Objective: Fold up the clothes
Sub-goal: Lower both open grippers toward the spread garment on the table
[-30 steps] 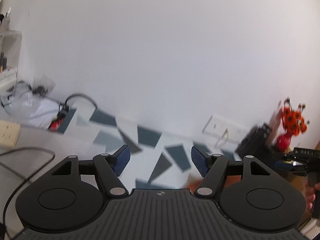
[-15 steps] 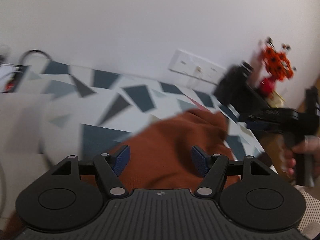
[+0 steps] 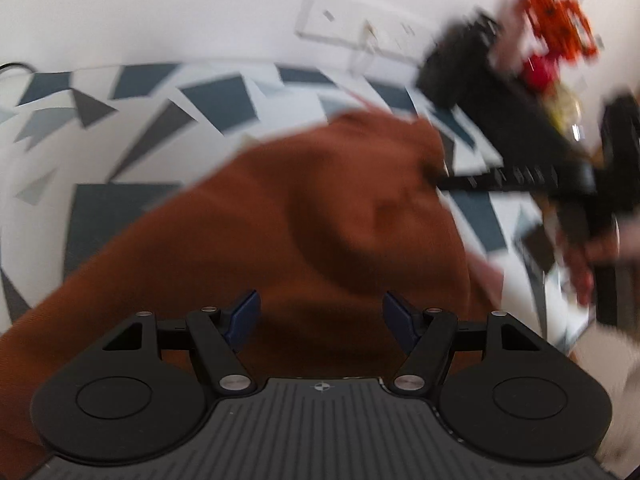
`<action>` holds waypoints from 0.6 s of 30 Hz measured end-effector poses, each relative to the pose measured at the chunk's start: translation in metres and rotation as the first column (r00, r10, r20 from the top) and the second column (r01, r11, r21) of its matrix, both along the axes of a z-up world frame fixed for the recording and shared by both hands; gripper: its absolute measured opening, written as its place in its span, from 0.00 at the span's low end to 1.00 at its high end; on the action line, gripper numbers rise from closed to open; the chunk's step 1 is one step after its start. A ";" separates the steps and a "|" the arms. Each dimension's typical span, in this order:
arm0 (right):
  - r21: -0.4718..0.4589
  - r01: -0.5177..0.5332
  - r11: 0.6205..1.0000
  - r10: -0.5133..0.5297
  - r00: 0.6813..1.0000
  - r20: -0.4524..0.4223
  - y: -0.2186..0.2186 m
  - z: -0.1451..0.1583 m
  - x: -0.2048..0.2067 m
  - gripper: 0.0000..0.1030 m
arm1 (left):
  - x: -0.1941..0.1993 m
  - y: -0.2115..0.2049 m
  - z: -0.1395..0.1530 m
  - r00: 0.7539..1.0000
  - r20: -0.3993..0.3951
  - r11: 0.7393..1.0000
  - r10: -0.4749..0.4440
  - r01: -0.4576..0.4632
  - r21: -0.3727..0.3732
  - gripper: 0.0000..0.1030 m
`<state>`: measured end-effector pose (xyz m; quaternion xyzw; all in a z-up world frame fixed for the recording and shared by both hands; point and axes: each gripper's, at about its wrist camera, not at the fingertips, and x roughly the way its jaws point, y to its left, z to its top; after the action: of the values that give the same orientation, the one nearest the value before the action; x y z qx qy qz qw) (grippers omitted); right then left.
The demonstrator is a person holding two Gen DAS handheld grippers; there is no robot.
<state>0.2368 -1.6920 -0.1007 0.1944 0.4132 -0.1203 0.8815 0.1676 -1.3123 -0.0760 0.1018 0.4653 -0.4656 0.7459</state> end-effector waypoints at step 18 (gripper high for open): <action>0.014 -0.053 0.998 0.054 0.997 -0.053 -0.001 -0.028 0.008 0.58 | -0.015 -0.023 -0.040 0.996 0.084 0.994 0.002 -0.011 0.109 0.72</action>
<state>0.2446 -1.6928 -0.1289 0.1855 0.4424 -0.0990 0.8718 0.1526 -1.3349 -0.1159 0.1606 0.4588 -0.4323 0.7594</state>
